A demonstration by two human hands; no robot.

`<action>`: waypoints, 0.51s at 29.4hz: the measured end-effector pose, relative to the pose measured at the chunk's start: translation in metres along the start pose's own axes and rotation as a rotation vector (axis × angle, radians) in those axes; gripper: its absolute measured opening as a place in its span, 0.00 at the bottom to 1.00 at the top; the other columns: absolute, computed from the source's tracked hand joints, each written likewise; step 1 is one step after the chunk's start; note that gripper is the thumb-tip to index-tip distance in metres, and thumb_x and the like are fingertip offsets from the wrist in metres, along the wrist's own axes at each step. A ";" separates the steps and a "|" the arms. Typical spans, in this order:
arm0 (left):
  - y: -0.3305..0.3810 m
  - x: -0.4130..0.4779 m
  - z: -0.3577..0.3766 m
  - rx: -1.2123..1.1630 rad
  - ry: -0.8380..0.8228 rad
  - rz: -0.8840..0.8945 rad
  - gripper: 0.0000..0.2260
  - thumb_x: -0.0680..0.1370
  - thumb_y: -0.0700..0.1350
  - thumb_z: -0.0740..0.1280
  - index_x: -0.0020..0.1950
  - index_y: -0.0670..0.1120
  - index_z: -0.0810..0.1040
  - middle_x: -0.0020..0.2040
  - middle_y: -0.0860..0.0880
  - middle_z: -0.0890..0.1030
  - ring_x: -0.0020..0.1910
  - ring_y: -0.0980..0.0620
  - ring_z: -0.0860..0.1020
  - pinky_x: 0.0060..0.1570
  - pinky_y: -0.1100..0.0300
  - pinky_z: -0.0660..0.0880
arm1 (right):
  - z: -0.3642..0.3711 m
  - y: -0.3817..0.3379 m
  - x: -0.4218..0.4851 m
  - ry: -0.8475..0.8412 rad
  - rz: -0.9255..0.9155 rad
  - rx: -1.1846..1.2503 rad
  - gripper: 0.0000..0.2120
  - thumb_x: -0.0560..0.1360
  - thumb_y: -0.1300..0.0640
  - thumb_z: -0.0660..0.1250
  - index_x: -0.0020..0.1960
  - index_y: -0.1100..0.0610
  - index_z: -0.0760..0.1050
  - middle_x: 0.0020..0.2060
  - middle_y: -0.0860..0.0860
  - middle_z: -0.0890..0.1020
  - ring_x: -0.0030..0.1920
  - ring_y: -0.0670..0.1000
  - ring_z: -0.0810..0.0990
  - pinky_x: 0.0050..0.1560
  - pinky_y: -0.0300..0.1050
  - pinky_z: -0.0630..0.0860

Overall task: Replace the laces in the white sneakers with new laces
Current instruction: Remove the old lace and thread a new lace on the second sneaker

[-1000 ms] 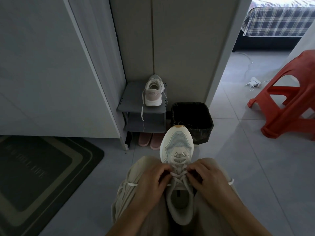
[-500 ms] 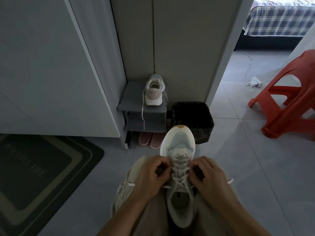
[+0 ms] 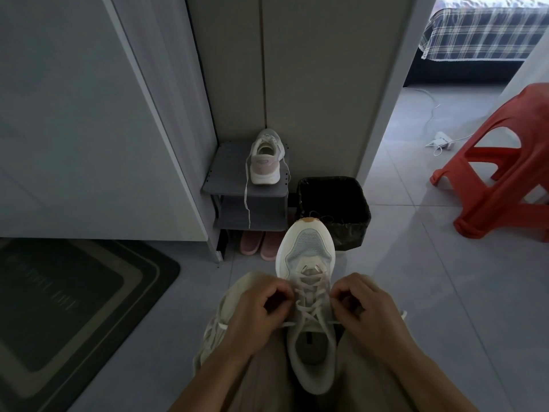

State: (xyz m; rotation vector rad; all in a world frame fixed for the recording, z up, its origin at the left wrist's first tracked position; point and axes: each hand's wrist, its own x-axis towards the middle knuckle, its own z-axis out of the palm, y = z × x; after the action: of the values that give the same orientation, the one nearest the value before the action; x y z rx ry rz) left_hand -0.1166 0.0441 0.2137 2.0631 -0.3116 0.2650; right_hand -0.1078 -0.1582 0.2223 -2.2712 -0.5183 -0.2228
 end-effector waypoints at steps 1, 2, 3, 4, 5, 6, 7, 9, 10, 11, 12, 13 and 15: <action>-0.002 -0.004 -0.001 -0.019 -0.030 0.013 0.04 0.71 0.44 0.68 0.42 0.54 0.77 0.41 0.60 0.79 0.43 0.63 0.77 0.43 0.75 0.70 | -0.002 0.000 -0.001 -0.012 -0.021 0.020 0.04 0.71 0.50 0.64 0.44 0.42 0.71 0.41 0.36 0.74 0.42 0.39 0.75 0.42 0.27 0.73; -0.002 -0.007 -0.001 -0.055 -0.062 0.023 0.04 0.71 0.44 0.67 0.42 0.54 0.76 0.42 0.60 0.79 0.42 0.61 0.77 0.44 0.73 0.71 | -0.004 0.000 -0.002 -0.031 -0.053 0.018 0.03 0.71 0.49 0.64 0.44 0.42 0.72 0.42 0.36 0.74 0.42 0.39 0.75 0.43 0.26 0.73; -0.002 -0.010 0.000 -0.088 -0.083 0.028 0.04 0.71 0.43 0.68 0.42 0.53 0.76 0.42 0.59 0.79 0.42 0.60 0.78 0.44 0.71 0.72 | -0.004 -0.001 -0.002 -0.055 -0.087 0.005 0.03 0.71 0.49 0.63 0.44 0.43 0.72 0.42 0.35 0.74 0.43 0.37 0.75 0.44 0.25 0.72; -0.002 -0.012 0.000 -0.113 -0.096 0.027 0.04 0.72 0.43 0.68 0.42 0.52 0.76 0.42 0.57 0.79 0.42 0.60 0.78 0.45 0.69 0.73 | -0.002 -0.001 -0.002 -0.080 -0.110 -0.008 0.04 0.71 0.49 0.63 0.45 0.43 0.73 0.42 0.34 0.74 0.44 0.35 0.74 0.44 0.24 0.71; -0.001 -0.014 0.002 -0.114 -0.108 0.024 0.04 0.72 0.42 0.68 0.42 0.52 0.76 0.42 0.57 0.79 0.42 0.59 0.78 0.45 0.68 0.73 | -0.001 -0.001 -0.002 -0.098 -0.110 -0.016 0.05 0.71 0.48 0.63 0.46 0.43 0.74 0.42 0.35 0.74 0.44 0.33 0.73 0.45 0.22 0.70; -0.002 -0.014 0.003 -0.110 -0.112 0.026 0.05 0.72 0.42 0.67 0.43 0.52 0.76 0.43 0.57 0.79 0.43 0.59 0.78 0.46 0.68 0.73 | 0.000 -0.002 -0.002 -0.111 -0.100 -0.022 0.06 0.71 0.49 0.63 0.47 0.44 0.74 0.42 0.37 0.75 0.44 0.31 0.73 0.45 0.21 0.69; -0.003 -0.014 0.003 -0.100 -0.114 0.032 0.05 0.73 0.43 0.67 0.45 0.53 0.76 0.44 0.57 0.79 0.44 0.60 0.78 0.47 0.68 0.73 | 0.000 -0.002 -0.001 -0.122 -0.099 -0.035 0.06 0.71 0.49 0.62 0.47 0.46 0.76 0.42 0.39 0.76 0.45 0.32 0.72 0.46 0.20 0.68; -0.005 -0.013 0.004 -0.056 -0.120 0.056 0.05 0.74 0.44 0.65 0.48 0.53 0.77 0.46 0.58 0.78 0.47 0.62 0.77 0.48 0.70 0.72 | 0.002 -0.002 -0.001 -0.127 -0.133 -0.090 0.08 0.72 0.51 0.62 0.45 0.51 0.79 0.42 0.44 0.80 0.45 0.36 0.73 0.49 0.22 0.67; -0.005 -0.012 0.004 -0.020 -0.120 0.077 0.05 0.75 0.44 0.65 0.49 0.52 0.77 0.47 0.58 0.78 0.48 0.63 0.77 0.49 0.70 0.72 | 0.003 -0.002 0.000 -0.118 -0.157 -0.127 0.09 0.72 0.51 0.62 0.44 0.52 0.80 0.41 0.46 0.81 0.45 0.38 0.74 0.49 0.24 0.67; -0.004 -0.012 0.005 0.033 -0.125 0.108 0.05 0.75 0.44 0.64 0.49 0.51 0.77 0.48 0.58 0.77 0.48 0.63 0.76 0.49 0.70 0.72 | 0.004 -0.002 0.001 -0.108 -0.179 -0.166 0.10 0.72 0.51 0.61 0.44 0.53 0.80 0.41 0.46 0.81 0.44 0.40 0.74 0.50 0.25 0.67; -0.004 -0.012 0.005 0.096 -0.131 0.152 0.05 0.75 0.44 0.64 0.49 0.50 0.78 0.48 0.57 0.77 0.48 0.63 0.76 0.49 0.70 0.72 | 0.005 -0.003 0.002 -0.102 -0.196 -0.203 0.10 0.71 0.51 0.61 0.43 0.53 0.80 0.39 0.46 0.81 0.43 0.41 0.73 0.49 0.27 0.68; -0.004 -0.012 0.006 0.149 -0.135 0.187 0.05 0.75 0.44 0.64 0.48 0.49 0.78 0.47 0.56 0.78 0.47 0.63 0.76 0.47 0.69 0.73 | 0.006 -0.003 0.003 -0.096 -0.204 -0.235 0.10 0.71 0.51 0.61 0.41 0.53 0.79 0.38 0.46 0.81 0.42 0.41 0.73 0.48 0.29 0.69; -0.003 -0.011 0.008 0.179 -0.138 0.188 0.04 0.75 0.45 0.64 0.47 0.50 0.76 0.45 0.56 0.78 0.45 0.61 0.76 0.45 0.65 0.74 | 0.008 -0.004 0.003 -0.069 -0.187 -0.272 0.10 0.70 0.51 0.60 0.39 0.53 0.78 0.36 0.46 0.80 0.40 0.42 0.72 0.44 0.31 0.70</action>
State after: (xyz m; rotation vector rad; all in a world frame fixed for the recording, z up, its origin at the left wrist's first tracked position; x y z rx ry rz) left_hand -0.1255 0.0402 0.2038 2.2364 -0.5863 0.2734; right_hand -0.1071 -0.1493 0.2199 -2.5012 -0.7784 -0.3253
